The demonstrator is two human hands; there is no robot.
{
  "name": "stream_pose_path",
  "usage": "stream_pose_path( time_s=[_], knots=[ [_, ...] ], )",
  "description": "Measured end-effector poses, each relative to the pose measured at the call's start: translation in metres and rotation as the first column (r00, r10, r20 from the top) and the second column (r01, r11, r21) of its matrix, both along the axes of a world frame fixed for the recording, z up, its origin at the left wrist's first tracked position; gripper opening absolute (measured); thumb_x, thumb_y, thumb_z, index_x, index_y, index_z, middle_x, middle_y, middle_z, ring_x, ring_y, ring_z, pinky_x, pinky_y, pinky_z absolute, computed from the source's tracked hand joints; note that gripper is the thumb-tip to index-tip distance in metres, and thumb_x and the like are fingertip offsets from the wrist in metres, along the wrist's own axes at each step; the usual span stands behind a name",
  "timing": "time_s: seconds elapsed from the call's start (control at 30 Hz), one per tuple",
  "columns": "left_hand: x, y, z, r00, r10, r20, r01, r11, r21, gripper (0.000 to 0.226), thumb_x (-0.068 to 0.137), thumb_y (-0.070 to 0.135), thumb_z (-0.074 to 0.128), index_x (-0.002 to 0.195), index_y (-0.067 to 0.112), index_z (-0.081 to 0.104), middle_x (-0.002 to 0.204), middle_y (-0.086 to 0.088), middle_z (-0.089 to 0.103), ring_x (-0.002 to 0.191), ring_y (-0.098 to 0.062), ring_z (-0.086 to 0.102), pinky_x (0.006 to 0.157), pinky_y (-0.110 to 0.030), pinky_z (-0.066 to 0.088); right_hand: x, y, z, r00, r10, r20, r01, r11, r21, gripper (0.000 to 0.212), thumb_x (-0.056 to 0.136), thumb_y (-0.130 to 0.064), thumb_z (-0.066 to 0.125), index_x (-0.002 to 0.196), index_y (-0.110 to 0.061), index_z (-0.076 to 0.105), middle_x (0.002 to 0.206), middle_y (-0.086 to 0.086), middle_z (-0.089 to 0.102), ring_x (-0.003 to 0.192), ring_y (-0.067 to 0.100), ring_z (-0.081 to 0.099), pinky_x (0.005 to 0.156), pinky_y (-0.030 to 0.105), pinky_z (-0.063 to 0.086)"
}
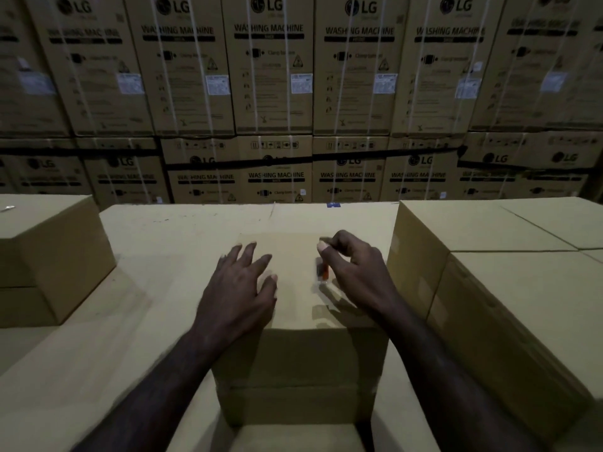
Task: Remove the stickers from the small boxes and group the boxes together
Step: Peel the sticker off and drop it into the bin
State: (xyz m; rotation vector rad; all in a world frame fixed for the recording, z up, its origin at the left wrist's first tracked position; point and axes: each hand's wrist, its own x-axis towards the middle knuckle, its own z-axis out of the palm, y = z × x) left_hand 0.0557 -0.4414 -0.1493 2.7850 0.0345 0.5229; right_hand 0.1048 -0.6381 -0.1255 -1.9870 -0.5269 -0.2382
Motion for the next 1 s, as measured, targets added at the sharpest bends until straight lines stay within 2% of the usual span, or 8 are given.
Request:
stream_pose_path(
  time_s=[0.07,0.23,0.43,0.6,0.73,0.8,0.9,1.0],
  knots=[
    [-0.007,-0.009,0.003,0.999,-0.016,0.035,0.016,1.0,-0.016,0.064,0.089,0.052,0.029,0.145,0.026,0.039,0.159,-0.001,0.022,0.148,-0.021,0.012,0.117,-0.043,0.016,-0.007,-0.005,0.001,0.999,-0.027,0.046,0.026,1.0,0.017,0.017,0.096,-0.034,0.055,0.095,-0.018,0.061,0.124,0.0,0.064,0.113,0.009,0.055,0.09,0.033,0.048],
    [-0.029,-0.035,0.012,0.99,-0.093,0.104,0.093,0.996,0.003,0.067,0.088,0.053,0.025,0.15,0.028,0.026,0.161,0.0,0.01,0.149,-0.019,0.002,0.118,-0.041,0.009,-0.035,-0.022,0.006,0.982,-0.136,0.132,0.144,0.988,-0.048,0.016,0.094,-0.038,0.056,0.087,-0.024,0.058,0.139,-0.001,0.055,0.131,0.017,0.045,0.102,0.049,0.044],
    [-0.059,-0.064,0.025,0.965,-0.219,0.148,0.221,0.975,0.003,0.069,0.089,0.056,0.018,0.152,0.031,0.007,0.161,0.003,-0.002,0.149,-0.017,-0.004,0.118,-0.039,0.003,-0.078,-0.053,0.015,0.933,-0.296,0.202,0.314,0.947,-0.065,0.017,0.093,-0.036,0.058,0.091,-0.019,0.061,0.138,-0.001,0.055,0.13,0.017,0.046,0.1,0.042,0.046],
    [-0.086,-0.079,0.026,0.934,-0.311,0.178,0.318,0.948,-0.011,0.069,0.09,0.057,0.016,0.151,0.032,-0.004,0.158,0.007,-0.011,0.148,-0.014,-0.009,0.118,-0.037,-0.002,-0.117,-0.072,0.011,0.885,-0.395,0.246,0.416,0.908,-0.04,0.014,0.092,-0.036,0.06,0.092,-0.022,0.061,0.132,0.002,0.06,0.116,0.023,0.059,0.087,0.051,0.055],
    [-0.108,-0.098,0.018,0.891,-0.417,0.179,0.426,0.904,-0.017,0.071,0.09,0.059,0.019,0.152,0.032,-0.004,0.16,0.006,-0.011,0.147,-0.012,-0.01,0.118,-0.036,-0.002,-0.156,-0.087,0.003,0.84,-0.466,0.278,0.495,0.868,-0.043,0.019,0.089,-0.044,0.056,0.082,-0.027,0.055,0.132,-0.002,0.06,0.112,0.019,0.06,0.082,0.049,0.057],
    [-0.118,-0.113,0.012,0.865,-0.468,0.18,0.48,0.877,-0.029,0.072,0.091,0.059,0.021,0.153,0.031,-0.002,0.161,0.005,-0.009,0.148,-0.012,-0.01,0.116,-0.034,-0.003,-0.178,-0.098,-0.001,0.82,-0.503,0.275,0.536,0.843,-0.057,0.019,0.086,-0.047,0.055,0.078,-0.029,0.053,0.131,-0.003,0.061,0.115,0.018,0.059,0.085,0.048,0.055],
    [-0.134,-0.143,0.006,0.818,-0.545,0.185,0.564,0.823,-0.065,0.072,0.092,0.059,0.023,0.154,0.029,0.001,0.162,0.004,-0.007,0.148,-0.012,-0.01,0.117,-0.034,-0.002,-0.209,-0.125,-0.004,0.783,-0.564,0.263,0.6,0.796,-0.08,0.016,0.089,-0.034,0.062,0.078,-0.025,0.056,0.131,-0.002,0.061,0.122,0.015,0.054,0.097,0.041,0.049],
    [-0.149,-0.179,0.001,0.761,-0.623,0.179,0.643,0.761,-0.084,0.072,0.093,0.058,0.024,0.154,0.029,0.001,0.162,0.004,-0.007,0.148,-0.011,-0.01,0.119,-0.036,0.0,-0.237,-0.163,-0.005,0.723,-0.641,0.257,0.678,0.729,-0.088,0.015,0.089,-0.029,0.065,0.082,-0.017,0.062,0.13,-0.002,0.062,0.124,0.012,0.052,0.097,0.03,0.044]
  ],
)
